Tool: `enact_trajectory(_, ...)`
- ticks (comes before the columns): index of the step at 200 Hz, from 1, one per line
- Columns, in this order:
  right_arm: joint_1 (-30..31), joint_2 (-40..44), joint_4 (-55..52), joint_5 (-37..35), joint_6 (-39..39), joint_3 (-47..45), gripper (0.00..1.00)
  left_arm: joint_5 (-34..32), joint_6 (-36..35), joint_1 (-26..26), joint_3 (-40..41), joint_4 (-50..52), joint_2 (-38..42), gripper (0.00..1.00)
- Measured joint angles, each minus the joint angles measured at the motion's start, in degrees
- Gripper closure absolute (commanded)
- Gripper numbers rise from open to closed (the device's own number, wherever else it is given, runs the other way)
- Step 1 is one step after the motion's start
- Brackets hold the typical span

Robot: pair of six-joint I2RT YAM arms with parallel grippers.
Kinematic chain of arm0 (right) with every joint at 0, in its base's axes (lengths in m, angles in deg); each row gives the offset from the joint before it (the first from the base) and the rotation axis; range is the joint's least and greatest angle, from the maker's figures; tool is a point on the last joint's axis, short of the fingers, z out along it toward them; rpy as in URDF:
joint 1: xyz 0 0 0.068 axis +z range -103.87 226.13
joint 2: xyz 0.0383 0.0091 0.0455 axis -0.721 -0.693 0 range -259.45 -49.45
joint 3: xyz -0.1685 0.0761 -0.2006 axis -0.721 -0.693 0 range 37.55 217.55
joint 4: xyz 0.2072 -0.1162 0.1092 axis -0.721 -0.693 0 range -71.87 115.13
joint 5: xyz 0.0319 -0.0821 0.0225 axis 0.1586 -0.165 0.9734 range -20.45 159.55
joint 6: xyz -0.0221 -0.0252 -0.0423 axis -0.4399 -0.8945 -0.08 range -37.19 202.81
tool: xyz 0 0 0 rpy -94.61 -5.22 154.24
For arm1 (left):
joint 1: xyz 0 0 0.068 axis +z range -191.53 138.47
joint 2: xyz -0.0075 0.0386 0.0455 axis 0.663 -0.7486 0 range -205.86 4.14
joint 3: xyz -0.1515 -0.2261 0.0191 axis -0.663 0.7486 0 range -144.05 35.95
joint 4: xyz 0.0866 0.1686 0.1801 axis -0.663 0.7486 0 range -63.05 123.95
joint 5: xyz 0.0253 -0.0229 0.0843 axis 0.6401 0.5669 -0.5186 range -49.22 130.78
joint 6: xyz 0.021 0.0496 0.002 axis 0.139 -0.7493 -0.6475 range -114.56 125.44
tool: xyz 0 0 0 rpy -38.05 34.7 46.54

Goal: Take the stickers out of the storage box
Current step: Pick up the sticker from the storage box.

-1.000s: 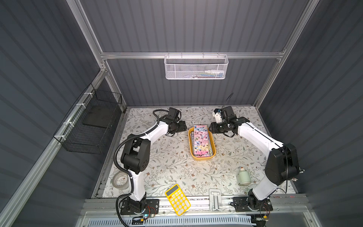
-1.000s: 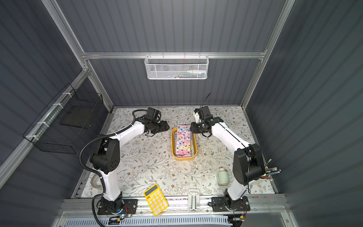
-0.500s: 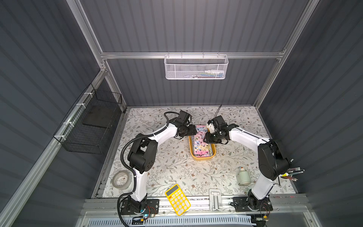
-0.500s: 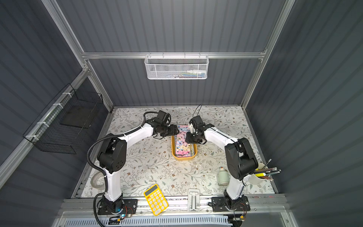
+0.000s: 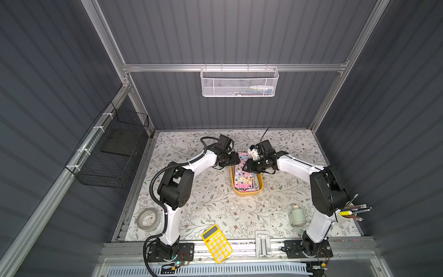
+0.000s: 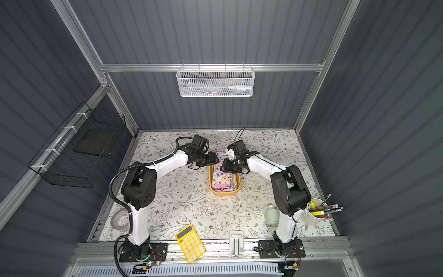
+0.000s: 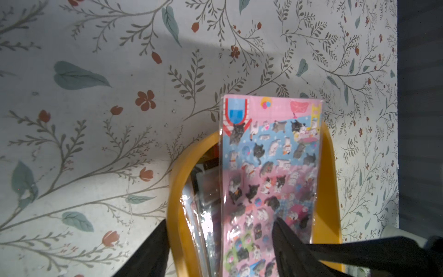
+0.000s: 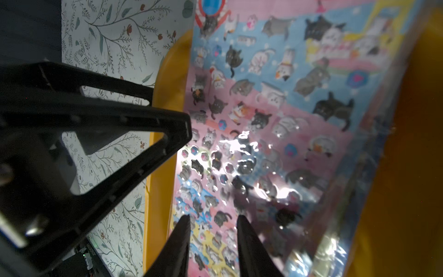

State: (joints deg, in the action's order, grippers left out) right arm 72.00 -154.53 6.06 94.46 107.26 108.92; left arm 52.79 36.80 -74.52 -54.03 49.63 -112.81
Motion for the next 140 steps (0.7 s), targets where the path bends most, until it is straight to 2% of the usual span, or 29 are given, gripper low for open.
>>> enact_trajectory(23,0.0,-0.1,0.2,-0.3,0.5,0.0,0.65,0.0,0.0,0.0,-0.1,0.0,0.0,0.33)
enact_trajectory(52,0.0,2.9,-1.6,-5.6,-0.1,0.0,0.65,-0.1,0.3,0.0,-0.6,0.1,0.0,0.44)
enact_trajectory(89,0.0,8.9,-3.6,-13.4,-0.9,-0.6,0.64,-0.2,0.2,0.0,-1.2,0.1,0.0,0.44)
enact_trajectory(140,0.0,4.6,-3.7,-13.8,0.7,-2.8,0.65,-0.4,0.2,0.0,-1.2,0.1,0.0,0.42)
